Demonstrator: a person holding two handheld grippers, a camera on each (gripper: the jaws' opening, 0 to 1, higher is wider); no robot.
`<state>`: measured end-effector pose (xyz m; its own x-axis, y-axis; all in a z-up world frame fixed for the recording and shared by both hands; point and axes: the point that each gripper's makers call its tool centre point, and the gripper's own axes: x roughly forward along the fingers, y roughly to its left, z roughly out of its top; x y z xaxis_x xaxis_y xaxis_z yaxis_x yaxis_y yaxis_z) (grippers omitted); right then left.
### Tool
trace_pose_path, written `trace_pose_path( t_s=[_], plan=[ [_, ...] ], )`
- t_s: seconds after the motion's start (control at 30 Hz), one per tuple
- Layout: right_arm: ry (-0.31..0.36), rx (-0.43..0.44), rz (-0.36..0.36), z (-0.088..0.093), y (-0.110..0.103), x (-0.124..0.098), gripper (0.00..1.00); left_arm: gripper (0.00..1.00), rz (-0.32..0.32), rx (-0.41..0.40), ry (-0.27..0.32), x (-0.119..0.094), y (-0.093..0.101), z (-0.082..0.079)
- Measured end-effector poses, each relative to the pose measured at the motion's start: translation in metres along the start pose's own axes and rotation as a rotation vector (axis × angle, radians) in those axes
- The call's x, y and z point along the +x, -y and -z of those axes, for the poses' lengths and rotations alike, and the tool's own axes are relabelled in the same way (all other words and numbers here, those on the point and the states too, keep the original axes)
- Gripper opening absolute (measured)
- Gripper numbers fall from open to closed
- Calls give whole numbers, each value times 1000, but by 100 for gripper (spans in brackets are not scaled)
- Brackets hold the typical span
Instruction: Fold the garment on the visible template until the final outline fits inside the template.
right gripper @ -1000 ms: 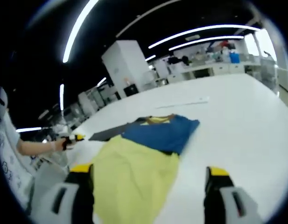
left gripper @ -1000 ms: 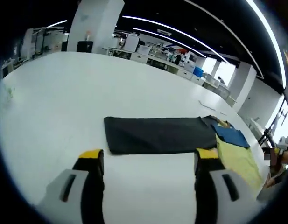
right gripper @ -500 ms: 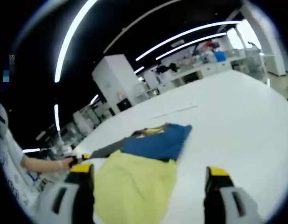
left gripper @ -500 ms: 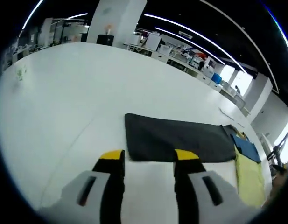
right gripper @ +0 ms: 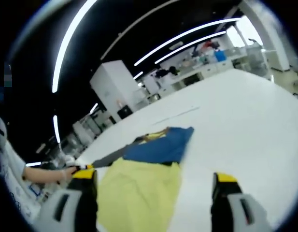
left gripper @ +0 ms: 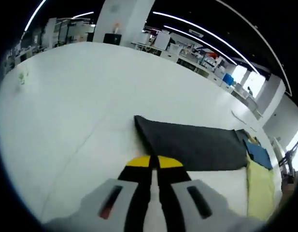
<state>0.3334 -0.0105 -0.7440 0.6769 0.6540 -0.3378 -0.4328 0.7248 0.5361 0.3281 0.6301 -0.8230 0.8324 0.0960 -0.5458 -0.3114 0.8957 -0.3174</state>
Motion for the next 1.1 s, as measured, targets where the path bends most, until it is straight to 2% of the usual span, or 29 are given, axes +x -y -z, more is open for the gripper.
trace_pose_path(
  t_s=[0.03, 0.1, 0.17, 0.33, 0.43, 0.5, 0.53, 0.57, 0.8, 0.87, 1.1],
  plan=[
    [1, 2, 1, 0, 0, 0, 100, 0, 50, -5, 23, -4, 14, -6],
    [-1, 5, 2, 2, 1, 0, 100, 0, 73, -3, 34, -9, 26, -13],
    [-2, 18, 0, 5, 2, 0, 100, 0, 129, 31, 49, -14, 50, -23],
    [6, 27, 0, 5, 1, 0, 100, 0, 280, 99, 98, -23, 118, -51],
    [26, 36, -12, 1, -3, 0, 100, 0, 287, 129, 97, -19, 138, -60],
    [37, 37, -19, 0, -5, 0, 100, 0, 360, 113, 107, -16, 163, -66],
    [38, 37, -21, 0, -5, 0, 100, 0, 372, 119, 105, -15, 173, -68],
    [40, 38, -26, 0, -6, 0, 100, 0, 377, 123, 105, -13, 180, -68],
    [36, 19, -48, 2, -17, 2, 100, 0, 514, 110, 94, -3, 256, -69],
    [26, 4, -54, 4, -19, 1, 100, 0, 550, 114, 85, -2, 279, -65],
    [49, 20, -54, 4, -18, 2, 100, 0, 632, 105, 53, 10, 340, -49]
  ],
)
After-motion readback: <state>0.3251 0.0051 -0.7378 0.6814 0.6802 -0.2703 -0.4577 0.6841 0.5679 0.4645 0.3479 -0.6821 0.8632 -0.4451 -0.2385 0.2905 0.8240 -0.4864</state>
